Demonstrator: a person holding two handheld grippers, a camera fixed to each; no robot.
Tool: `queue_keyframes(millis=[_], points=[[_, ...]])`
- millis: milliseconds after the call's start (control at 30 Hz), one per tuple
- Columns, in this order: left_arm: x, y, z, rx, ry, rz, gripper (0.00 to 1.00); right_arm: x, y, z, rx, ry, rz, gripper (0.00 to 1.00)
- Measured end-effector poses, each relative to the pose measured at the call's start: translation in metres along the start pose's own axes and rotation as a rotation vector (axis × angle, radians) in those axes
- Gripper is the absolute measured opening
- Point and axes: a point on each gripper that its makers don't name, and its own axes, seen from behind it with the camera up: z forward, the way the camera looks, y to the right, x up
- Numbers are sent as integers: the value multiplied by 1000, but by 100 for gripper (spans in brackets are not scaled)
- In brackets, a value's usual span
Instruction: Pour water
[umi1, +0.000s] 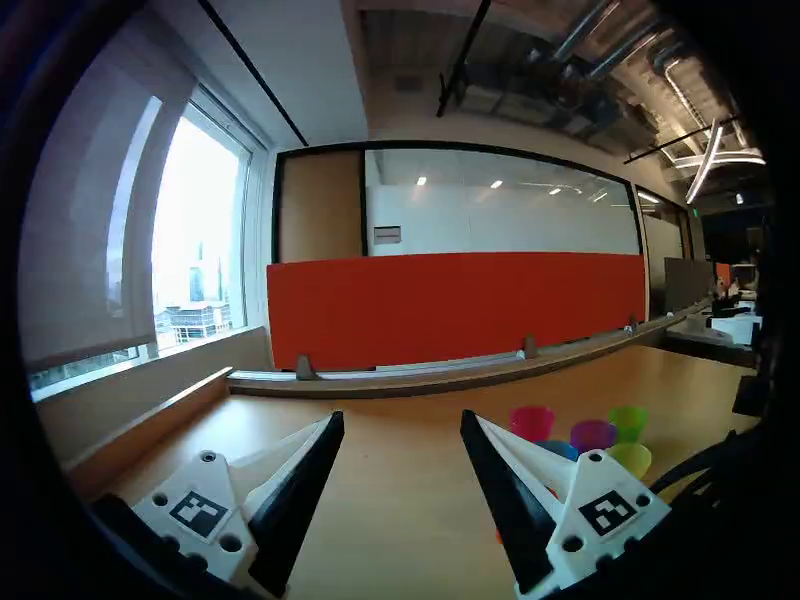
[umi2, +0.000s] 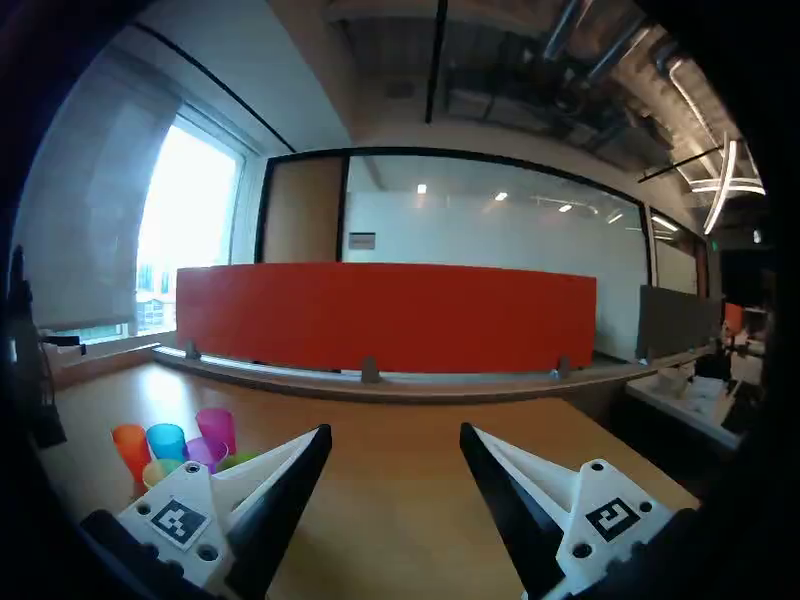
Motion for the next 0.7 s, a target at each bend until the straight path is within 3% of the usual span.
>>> queue_keyframes(millis=[400, 700], points=[[58, 8, 14, -65, -42, -28, 86, 62, -8, 15, 57, 1, 26, 99], [104, 11, 21, -112, -33, -67, 86, 101, -10, 20, 95, -1, 42, 99]])
